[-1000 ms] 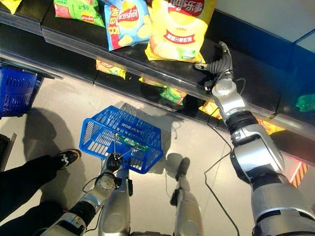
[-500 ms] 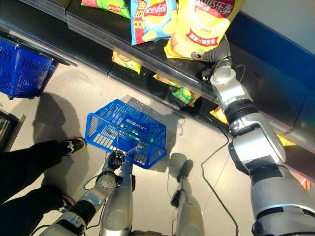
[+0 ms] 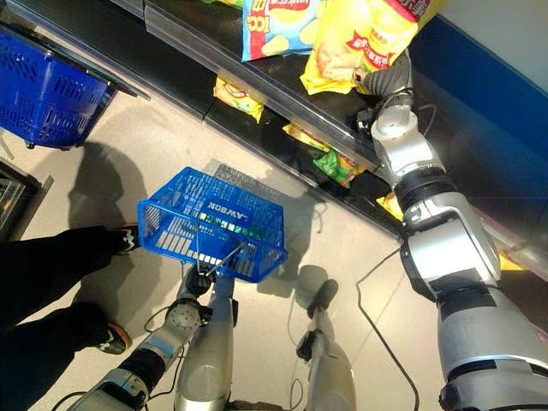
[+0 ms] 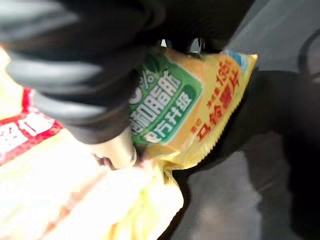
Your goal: Pick up the snacks into the basket
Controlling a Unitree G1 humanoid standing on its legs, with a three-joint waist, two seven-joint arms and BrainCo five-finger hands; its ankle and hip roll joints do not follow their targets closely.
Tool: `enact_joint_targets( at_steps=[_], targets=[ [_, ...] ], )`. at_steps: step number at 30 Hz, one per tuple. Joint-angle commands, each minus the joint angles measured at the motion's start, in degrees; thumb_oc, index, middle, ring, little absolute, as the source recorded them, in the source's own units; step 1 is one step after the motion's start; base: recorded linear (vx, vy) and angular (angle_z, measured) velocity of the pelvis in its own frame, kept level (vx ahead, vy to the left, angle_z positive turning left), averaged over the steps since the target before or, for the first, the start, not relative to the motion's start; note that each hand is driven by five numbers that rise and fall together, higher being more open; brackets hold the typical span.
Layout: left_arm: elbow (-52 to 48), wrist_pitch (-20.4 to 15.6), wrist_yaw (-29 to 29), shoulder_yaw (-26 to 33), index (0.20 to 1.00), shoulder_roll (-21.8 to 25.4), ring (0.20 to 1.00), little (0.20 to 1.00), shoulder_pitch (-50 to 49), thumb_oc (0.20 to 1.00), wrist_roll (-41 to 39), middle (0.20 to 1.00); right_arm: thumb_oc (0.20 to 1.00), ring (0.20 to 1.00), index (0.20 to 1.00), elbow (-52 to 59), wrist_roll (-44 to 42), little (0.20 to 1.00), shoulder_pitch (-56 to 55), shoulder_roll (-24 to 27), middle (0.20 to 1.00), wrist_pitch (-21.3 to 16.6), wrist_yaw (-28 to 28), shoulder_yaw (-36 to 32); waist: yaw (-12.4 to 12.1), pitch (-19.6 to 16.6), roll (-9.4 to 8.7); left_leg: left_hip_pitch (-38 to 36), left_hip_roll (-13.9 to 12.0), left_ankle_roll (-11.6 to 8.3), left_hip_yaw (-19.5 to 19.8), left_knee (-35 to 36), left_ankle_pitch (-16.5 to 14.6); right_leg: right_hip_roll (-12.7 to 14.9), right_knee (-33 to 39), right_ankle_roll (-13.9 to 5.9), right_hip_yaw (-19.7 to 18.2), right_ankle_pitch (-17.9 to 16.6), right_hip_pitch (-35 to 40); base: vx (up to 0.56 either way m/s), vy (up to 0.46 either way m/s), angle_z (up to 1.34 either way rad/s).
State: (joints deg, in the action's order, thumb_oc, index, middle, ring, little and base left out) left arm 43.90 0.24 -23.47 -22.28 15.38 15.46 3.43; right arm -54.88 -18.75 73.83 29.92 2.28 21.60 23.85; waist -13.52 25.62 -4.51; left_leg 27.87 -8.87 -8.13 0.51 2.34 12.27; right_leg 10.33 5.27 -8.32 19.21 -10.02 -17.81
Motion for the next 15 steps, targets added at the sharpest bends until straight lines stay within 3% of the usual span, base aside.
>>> enact_joint_targets(
  at_steps=[1,9,15],
  targets=[
    [0.84,2.66,-0.39,-3.55,0.200,3.75,0.200,0.200,-9.19,0.200,-0.83,0.200,0.200,0.200,0.200,3.39,-1.17,0.200,1.62,0.60,0.200,-1.79,-1.14,-0.50,-4.47,2.75,0.03,-1.05,6.26,1.81,-0.13,2.66,-1.84,4.57,-0.27,-6.10,-2.99,-2.73,2.55,0.00,0.000,0.00],
    [-1.43,3.12,-0.19,-0.62,0.200,3.35,0.200,0.200,-9.46,0.200,-1.04,0.200,0.200,0.200,0.200,16.86,-2.03,0.200,-14.13,-0.95,0.200,-3.52,-0.75,-7.33,-1.77,3.38,0.23,-2.48,5.84,2.00,-1.16,2.66,-1.97,4.20,-0.27,-5.58,-4.22,-2.24,2.61,-0.04,-0.005,-0.01],
    [-2.22,3.03,0.22,2.22,0.200,3.28,0.200,0.200,-9.76,0.200,-1.52,0.200,0.200,0.200,0.200,23.95,-6.49,0.200,-25.61,0.93,0.200,-5.76,-1.71,-14.29,0.84,2.95,0.19,-3.97,5.64,2.21,-2.11,2.66,-2.20,4.06,-0.27,-5.36,-5.16,-2.36,2.52,-0.04,-0.002,-0.03]
  ],
)
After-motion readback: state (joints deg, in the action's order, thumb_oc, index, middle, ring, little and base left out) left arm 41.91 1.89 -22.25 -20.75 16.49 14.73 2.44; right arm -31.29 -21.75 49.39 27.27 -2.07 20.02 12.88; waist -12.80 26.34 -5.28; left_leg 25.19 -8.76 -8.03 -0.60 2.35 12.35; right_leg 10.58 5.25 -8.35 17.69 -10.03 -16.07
